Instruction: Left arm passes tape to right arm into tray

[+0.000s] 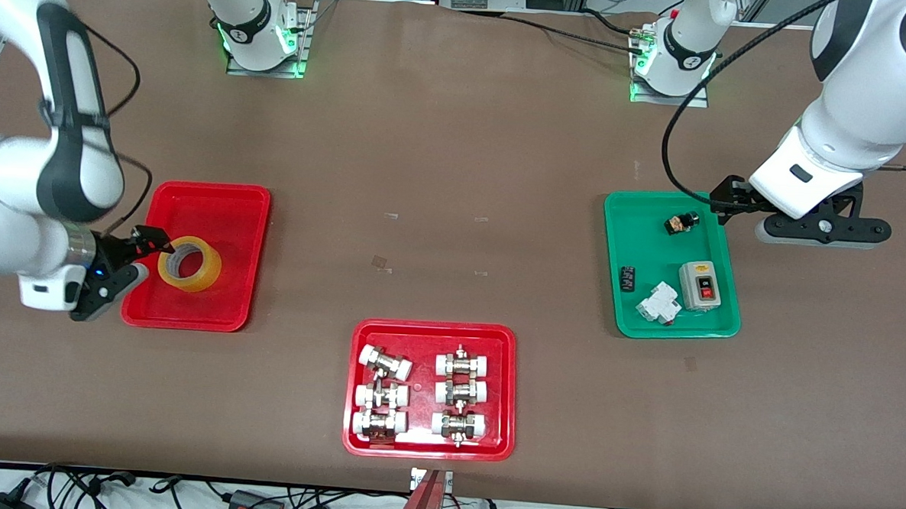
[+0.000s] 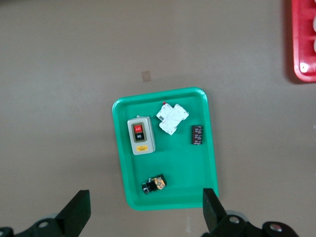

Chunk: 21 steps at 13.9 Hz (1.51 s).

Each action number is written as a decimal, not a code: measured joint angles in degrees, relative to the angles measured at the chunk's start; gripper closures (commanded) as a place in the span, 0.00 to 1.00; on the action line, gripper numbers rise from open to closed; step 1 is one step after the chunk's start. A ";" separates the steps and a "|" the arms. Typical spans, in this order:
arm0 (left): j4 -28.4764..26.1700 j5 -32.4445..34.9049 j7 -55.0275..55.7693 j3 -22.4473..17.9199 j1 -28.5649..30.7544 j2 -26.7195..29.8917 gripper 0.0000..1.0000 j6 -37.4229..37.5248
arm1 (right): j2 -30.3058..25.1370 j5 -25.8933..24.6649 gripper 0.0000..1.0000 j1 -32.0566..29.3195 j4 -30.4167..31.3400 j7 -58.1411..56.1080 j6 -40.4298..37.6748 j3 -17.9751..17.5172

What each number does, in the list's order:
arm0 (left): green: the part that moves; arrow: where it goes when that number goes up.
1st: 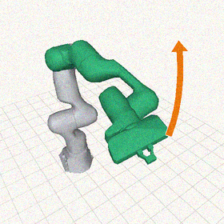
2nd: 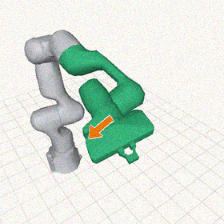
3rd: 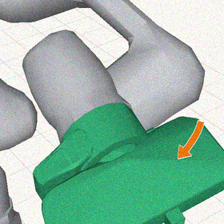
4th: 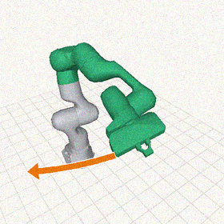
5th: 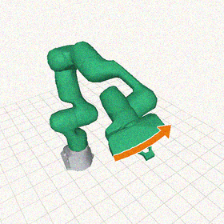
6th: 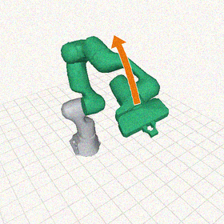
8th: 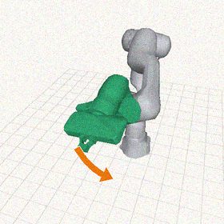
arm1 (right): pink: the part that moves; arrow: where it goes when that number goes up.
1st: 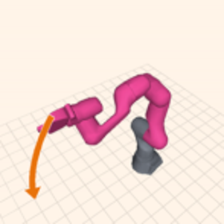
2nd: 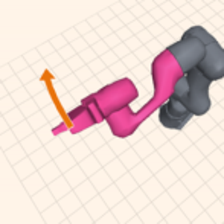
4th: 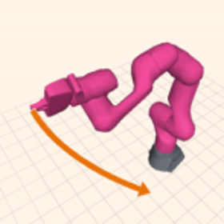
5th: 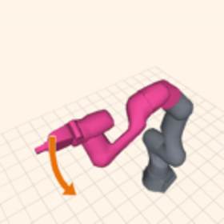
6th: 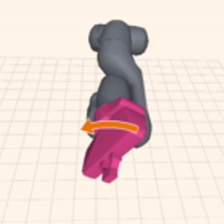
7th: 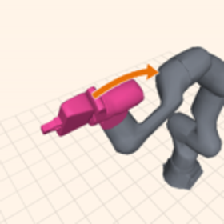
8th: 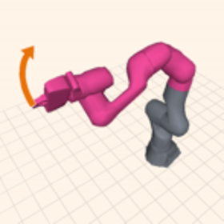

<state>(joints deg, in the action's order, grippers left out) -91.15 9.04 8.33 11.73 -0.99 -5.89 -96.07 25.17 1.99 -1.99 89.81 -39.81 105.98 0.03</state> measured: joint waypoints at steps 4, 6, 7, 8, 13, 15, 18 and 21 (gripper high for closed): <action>0.01 -3.01 -1.34 -0.41 2.43 -0.49 0.00 0.44 | -10.68 -2.08 0.00 2.35 0.04 17.17 -8.79 -0.04; 0.01 -3.92 -1.97 -0.41 3.53 -0.43 0.00 0.51 | -15.30 -3.29 0.00 3.28 0.22 24.60 -12.58 -0.11; -0.01 -4.08 -1.98 -0.37 3.55 -0.29 0.00 0.72 | -17.43 -3.41 0.00 3.75 0.41 27.48 -14.19 -0.13; -0.12 -4.19 -1.89 -0.24 3.52 -0.02 0.00 1.10 | -19.37 -3.44 0.00 4.12 0.61 29.41 -15.48 -0.20; -0.44 -6.83 -0.79 0.18 3.44 0.88 0.00 1.44 | -24.28 -3.45 0.00 4.40 1.36 39.00 -16.71 -0.19; -0.44 -7.64 0.48 0.21 3.39 0.93 0.00 1.15 | -24.28 -3.42 0.00 4.41 1.12 45.13 -16.39 -0.20; -0.43 -8.09 2.65 0.27 3.25 0.98 0.00 1.05 | -24.28 -3.39 0.00 4.51 0.26 50.93 -15.22 -0.26; -0.43 -8.82 2.86 0.27 3.25 0.99 0.00 1.05 | -24.26 -3.37 0.00 4.49 0.10 51.08 -14.88 -0.19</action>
<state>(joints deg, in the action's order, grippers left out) -91.58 0.23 11.19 12.00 2.26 -4.90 -95.02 0.90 -1.38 2.50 89.91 11.26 91.10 -0.16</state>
